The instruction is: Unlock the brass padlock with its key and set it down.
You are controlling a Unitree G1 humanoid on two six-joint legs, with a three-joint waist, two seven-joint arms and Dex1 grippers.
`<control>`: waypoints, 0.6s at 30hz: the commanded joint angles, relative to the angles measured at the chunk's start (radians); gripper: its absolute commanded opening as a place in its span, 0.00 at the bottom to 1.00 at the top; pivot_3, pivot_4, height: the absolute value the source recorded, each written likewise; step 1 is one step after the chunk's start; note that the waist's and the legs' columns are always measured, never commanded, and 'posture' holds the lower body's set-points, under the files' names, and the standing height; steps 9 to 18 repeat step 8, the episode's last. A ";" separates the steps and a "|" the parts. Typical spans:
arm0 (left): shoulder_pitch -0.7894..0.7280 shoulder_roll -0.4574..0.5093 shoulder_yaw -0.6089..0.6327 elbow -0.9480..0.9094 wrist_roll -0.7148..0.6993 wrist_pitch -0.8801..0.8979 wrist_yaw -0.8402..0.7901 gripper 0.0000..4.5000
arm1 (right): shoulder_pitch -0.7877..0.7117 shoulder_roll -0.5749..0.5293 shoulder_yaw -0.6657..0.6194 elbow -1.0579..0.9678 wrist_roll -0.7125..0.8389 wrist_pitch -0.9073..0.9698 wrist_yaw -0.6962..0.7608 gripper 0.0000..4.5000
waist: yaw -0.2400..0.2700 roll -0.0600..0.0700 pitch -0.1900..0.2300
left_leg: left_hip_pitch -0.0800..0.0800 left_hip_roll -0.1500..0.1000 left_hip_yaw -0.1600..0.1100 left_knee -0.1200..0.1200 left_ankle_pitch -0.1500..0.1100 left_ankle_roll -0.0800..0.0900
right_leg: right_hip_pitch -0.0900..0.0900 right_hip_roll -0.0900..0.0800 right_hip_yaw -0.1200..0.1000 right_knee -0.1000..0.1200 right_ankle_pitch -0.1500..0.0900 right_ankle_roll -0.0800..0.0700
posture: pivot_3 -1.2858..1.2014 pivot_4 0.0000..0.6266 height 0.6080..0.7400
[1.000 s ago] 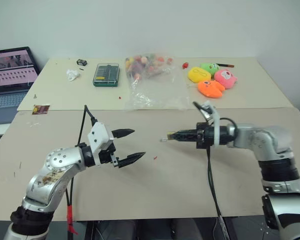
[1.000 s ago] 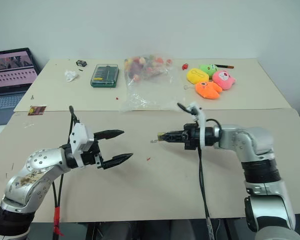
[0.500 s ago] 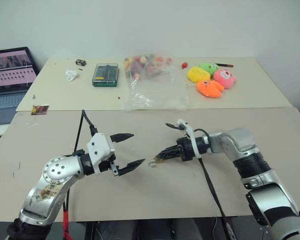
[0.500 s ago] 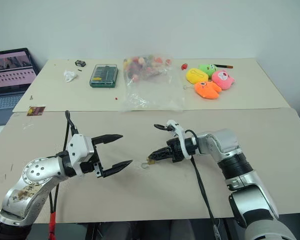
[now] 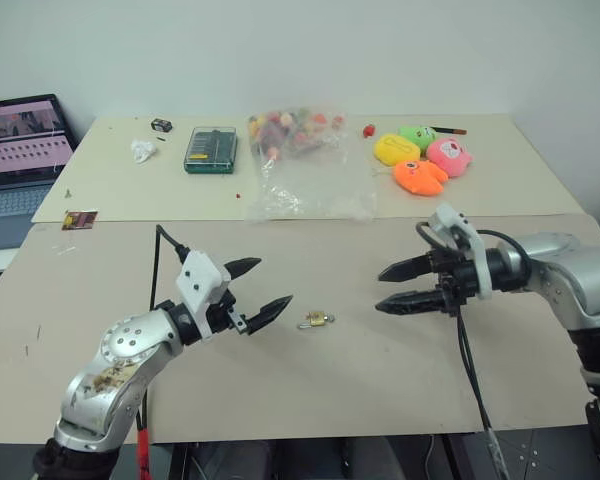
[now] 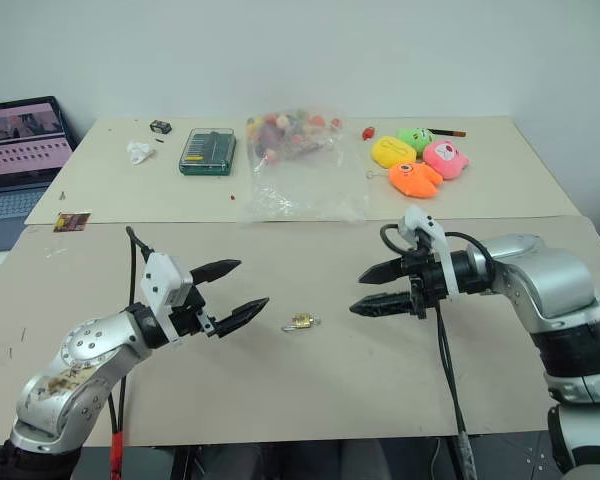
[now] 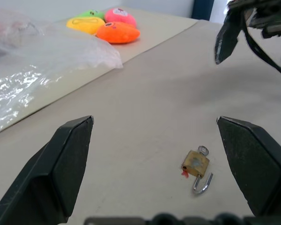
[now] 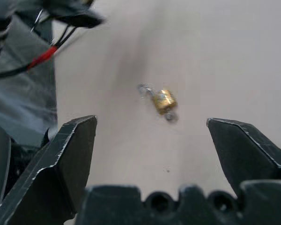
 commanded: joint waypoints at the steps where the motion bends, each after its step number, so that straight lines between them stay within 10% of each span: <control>1: -0.106 0.059 0.010 0.066 0.011 0.008 -0.058 1.00 | 0.033 -0.004 -0.093 -0.114 0.010 -0.089 -0.022 0.99 | 0.003 0.000 0.000 | 0.001 0.000 0.000 0.000 0.000 0.000 | 0.000 0.000 0.000 0.001 0.000 0.000 | 0.52 0.24 1.00; 18: -0.253 0.152 0.011 0.238 0.061 -0.101 -0.210 1.00 | 0.063 0.034 -0.069 -0.155 -0.040 -0.134 -0.090 0.99 | 0.005 0.000 0.000 | 0.001 0.000 0.000 0.000 0.002 -0.004 | -0.001 0.000 0.001 0.002 0.000 0.000 | 0.52 0.24 1.00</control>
